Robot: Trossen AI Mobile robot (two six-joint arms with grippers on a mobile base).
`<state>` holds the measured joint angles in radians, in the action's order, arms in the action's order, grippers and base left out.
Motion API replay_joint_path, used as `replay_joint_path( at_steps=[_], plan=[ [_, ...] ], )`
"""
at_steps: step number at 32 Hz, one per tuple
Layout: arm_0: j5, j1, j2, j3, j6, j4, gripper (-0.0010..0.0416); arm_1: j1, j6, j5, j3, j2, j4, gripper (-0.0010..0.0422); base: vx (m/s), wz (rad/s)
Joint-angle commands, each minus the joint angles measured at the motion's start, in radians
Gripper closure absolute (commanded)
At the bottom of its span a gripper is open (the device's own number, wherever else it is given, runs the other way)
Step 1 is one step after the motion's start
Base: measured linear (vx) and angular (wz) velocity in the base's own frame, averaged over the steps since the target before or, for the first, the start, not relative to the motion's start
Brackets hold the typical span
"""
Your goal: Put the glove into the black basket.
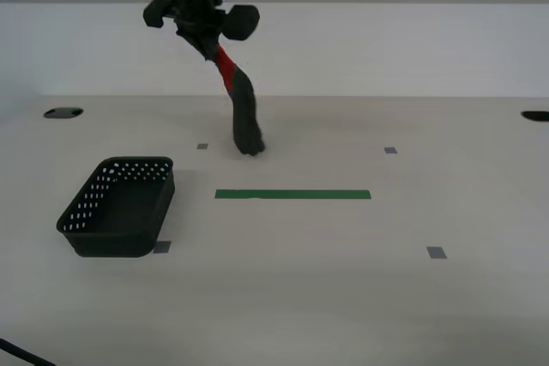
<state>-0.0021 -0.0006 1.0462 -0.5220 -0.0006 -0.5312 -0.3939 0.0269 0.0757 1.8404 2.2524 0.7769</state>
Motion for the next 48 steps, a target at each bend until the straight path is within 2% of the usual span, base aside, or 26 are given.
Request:
replay_joint_path(
  at_steps=[1,5,7,10,15,20,23,24,28,34,37,39,42,43,45,48],
  plan=[
    [0.0,0.001,0.0,-0.001,0.0,-0.01,0.0405,0.006,-0.003,0.022,-0.017,-0.075,0.076,0.0414,0.0,0.0],
    [0.0,0.001,0.001,-0.001,0.0,0.008,0.0405,0.019,-0.01,0.023,-0.105,-0.196,0.1,0.0414,0.0,0.0],
    [-0.001,0.002,0.001,-0.001,0.0,0.02,0.0405,0.04,-0.001,0.022,-0.247,-0.34,0.108,0.0414,0.0,0.0],
    [0.001,0.001,0.001,-0.002,0.0,0.035,0.0405,0.063,0.015,0.026,-0.377,-0.494,0.122,0.0414,0.0,0.0],
    [0.0,0.002,0.002,-0.001,0.0,0.059,0.0405,0.115,0.033,0.037,-0.525,-0.655,0.137,0.0414,0.0,0.0],
    [0.0,0.002,0.002,-0.001,0.0,0.065,0.0405,0.14,0.036,0.037,-0.623,-0.675,0.151,0.0414,0.0,0.0],
    [0.0,0.001,0.002,-0.001,0.0,0.066,0.0405,0.141,0.039,0.036,-0.719,-0.673,0.111,0.0414,0.0,0.0],
    [0.0,0.002,0.002,-0.001,0.0,0.067,0.0405,0.146,0.05,0.036,-0.834,-0.671,0.021,0.0414,0.0,0.0],
    [-0.001,0.001,0.002,-0.001,0.0,0.067,0.0405,0.156,0.066,0.036,-0.959,-0.653,-0.104,0.0413,0.0,0.0],
    [0.0,0.002,0.002,-0.001,0.0,0.068,0.0405,0.166,0.082,0.035,-0.991,-0.614,-0.151,0.0412,-0.002,0.002],
    [0.0,0.002,0.002,-0.001,0.0,0.068,0.0405,0.171,0.082,0.001,-0.988,-0.607,-0.152,0.0411,0.0,0.0],
    [0.0,0.002,0.002,-0.001,0.0,0.068,0.0405,0.173,0.082,-0.028,-0.988,-0.607,-0.151,0.0386,0.0,0.0],
    [-0.001,0.002,0.002,-0.001,0.0,0.068,0.0405,0.175,0.084,-0.028,-0.988,-0.607,-0.151,0.0334,0.0,0.0],
    [0.0,0.002,0.002,-0.001,0.0,0.068,0.0405,0.178,0.088,-0.028,-0.988,-0.607,-0.151,0.0288,0.0,0.0],
    [-0.001,0.002,0.002,-0.001,0.0,0.068,0.0405,0.179,0.089,-0.027,-0.988,-0.607,-0.151,0.0251,0.0,0.0],
    [-0.001,0.002,0.002,-0.001,0.0,0.068,0.0405,0.18,0.09,-0.027,-0.988,-0.607,-0.15,0.0234,0.0,0.0]
  ],
)
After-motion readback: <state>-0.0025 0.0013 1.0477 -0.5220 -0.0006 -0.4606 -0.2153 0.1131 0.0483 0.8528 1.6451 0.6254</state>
